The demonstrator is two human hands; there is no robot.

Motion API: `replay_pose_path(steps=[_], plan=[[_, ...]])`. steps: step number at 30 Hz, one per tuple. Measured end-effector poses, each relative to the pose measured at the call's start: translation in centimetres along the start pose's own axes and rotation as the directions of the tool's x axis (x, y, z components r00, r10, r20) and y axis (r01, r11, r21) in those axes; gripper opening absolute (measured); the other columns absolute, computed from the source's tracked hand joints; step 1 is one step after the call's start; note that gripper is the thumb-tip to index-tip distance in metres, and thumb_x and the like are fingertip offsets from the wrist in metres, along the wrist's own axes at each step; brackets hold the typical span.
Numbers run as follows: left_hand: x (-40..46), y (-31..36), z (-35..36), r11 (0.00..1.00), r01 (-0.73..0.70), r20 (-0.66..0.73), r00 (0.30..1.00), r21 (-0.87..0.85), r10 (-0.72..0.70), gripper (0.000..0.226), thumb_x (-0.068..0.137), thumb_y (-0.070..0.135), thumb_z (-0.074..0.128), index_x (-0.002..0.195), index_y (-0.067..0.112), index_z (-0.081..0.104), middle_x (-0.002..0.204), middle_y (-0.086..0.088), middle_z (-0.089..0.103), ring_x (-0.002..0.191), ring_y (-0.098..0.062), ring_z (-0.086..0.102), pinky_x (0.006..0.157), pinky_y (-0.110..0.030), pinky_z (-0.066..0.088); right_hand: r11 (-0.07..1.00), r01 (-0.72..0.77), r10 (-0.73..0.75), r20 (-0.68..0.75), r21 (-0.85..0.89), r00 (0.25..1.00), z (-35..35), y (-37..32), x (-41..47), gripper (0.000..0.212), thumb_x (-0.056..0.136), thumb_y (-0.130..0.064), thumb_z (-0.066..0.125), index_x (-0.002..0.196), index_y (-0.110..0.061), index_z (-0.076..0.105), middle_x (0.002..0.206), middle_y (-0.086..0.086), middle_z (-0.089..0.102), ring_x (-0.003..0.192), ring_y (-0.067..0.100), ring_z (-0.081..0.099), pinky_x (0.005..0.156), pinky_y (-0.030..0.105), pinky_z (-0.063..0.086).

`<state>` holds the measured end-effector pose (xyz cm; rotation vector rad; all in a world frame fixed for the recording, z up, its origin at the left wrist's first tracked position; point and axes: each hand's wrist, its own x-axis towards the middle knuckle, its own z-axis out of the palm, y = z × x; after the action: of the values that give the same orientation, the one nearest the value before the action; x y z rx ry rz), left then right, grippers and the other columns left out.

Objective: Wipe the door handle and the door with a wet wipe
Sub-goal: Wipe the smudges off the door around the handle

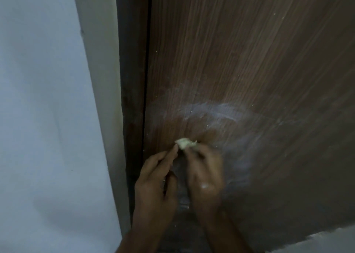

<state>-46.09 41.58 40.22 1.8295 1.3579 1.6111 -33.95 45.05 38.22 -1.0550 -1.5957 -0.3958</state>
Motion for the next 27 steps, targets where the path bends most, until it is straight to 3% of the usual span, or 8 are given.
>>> replay_pose_path(steps=[2,3,7,9,15,21,25,27], plan=[[0.2,0.0,0.1,1.000,-0.015,-0.021,1.000,-0.003,0.015,0.051,0.085,-0.010,0.059,0.131,0.012,0.063,0.125,0.000,0.062,0.115,-0.007,0.059,0.101,-0.016,0.045,0.996,0.087,-0.087,0.134,0.008,0.987,0.3,-0.3,-0.3,0.023,0.098,-0.006,0.062,0.116,0.007,0.068,0.120,0.010,0.061,0.111,0.023,0.061,0.094,0.033,0.054],[0.4,0.0,0.1,1.000,-0.005,-0.037,0.999,-0.018,0.004,0.051,0.085,-0.009,0.058,0.131,0.013,0.063,0.124,-0.001,0.062,0.114,-0.009,0.060,0.100,-0.018,0.046,0.996,0.088,-0.087,0.082,-0.009,0.993,0.0,0.0,0.4,0.022,0.098,-0.005,0.062,0.114,0.008,0.070,0.116,0.012,0.062,0.108,0.024,0.063,0.094,0.031,0.054],[0.8,0.1,-0.4,1.000,-0.005,-0.085,0.996,-0.021,0.003,0.051,0.086,-0.009,0.055,0.131,0.013,0.063,0.119,-0.002,0.063,0.106,-0.010,0.063,0.092,-0.006,0.043,0.991,-0.128,0.132,-0.396,0.037,0.909,-2.5,1.7,4.9,0.015,0.095,-0.003,0.067,0.107,-0.002,0.075,0.105,0.007,0.062,0.097,0.019,0.065,0.086,0.026,0.054],[1.0,0.2,-0.4,1.000,-0.015,-0.093,0.996,-0.016,0.014,0.050,0.086,-0.013,0.055,0.131,0.009,0.063,0.117,-0.005,0.064,0.104,-0.015,0.065,0.094,-0.005,0.042,0.984,-0.168,0.179,-0.475,0.066,0.862,-2.3,1.4,5.5,0.017,0.092,0.003,0.069,0.108,0.001,0.074,0.104,0.009,0.062,0.095,0.021,0.066,0.081,0.031,0.056],[1.7,0.8,-0.2,1.000,-0.009,-0.149,0.989,-0.005,0.008,0.055,0.078,-0.007,0.053,0.130,0.006,0.062,0.120,-0.007,0.064,0.107,-0.008,0.060,0.093,-0.004,0.040,0.986,0.155,-0.159,-0.064,-0.065,0.985,2.6,-2.8,4.3,0.022,0.095,-0.003,0.067,0.115,0.005,0.068,0.117,0.010,0.057,0.100,0.026,0.064,0.088,0.031,0.054],[1.4,1.0,-0.8,0.999,-0.031,-0.167,0.986,-0.012,0.029,0.054,0.083,-0.005,0.053,0.135,0.008,0.059,0.119,-0.003,0.061,0.110,-0.002,0.060,0.095,-0.004,0.039,0.988,-0.149,0.147,-0.430,0.030,0.891,-0.6,-0.6,6.3,0.016,0.096,0.003,0.062,0.107,0.006,0.073,0.103,0.016,0.061,0.098,0.024,0.065,0.086,0.028,0.054],[1.6,0.8,-0.8,0.999,-0.032,-0.173,0.984,0.015,0.034,0.058,0.077,-0.009,0.053,0.132,0.007,0.060,0.122,-0.002,0.061,0.115,0.014,0.051,0.094,-0.001,0.035,0.995,-0.065,0.068,-0.044,0.078,0.997,2.4,-4.3,6.9,0.031,0.104,-0.026,0.054,0.104,-0.004,0.075,0.104,0.005,0.068,0.099,0.014,0.063,0.086,0.034,0.057],[1.6,0.8,-1.0,1.000,-0.023,-0.167,0.986,0.017,0.026,0.059,0.077,-0.008,0.053,0.133,0.009,0.060,0.123,0.000,0.061,0.114,0.016,0.050,0.092,0.001,0.035,0.996,0.084,-0.083,-0.049,0.012,0.995,2.6,-4.6,6.7,0.019,0.100,-0.011,0.062,0.111,0.001,0.073,0.107,0.011,0.068,0.098,0.022,0.065,0.085,0.034,0.056]])
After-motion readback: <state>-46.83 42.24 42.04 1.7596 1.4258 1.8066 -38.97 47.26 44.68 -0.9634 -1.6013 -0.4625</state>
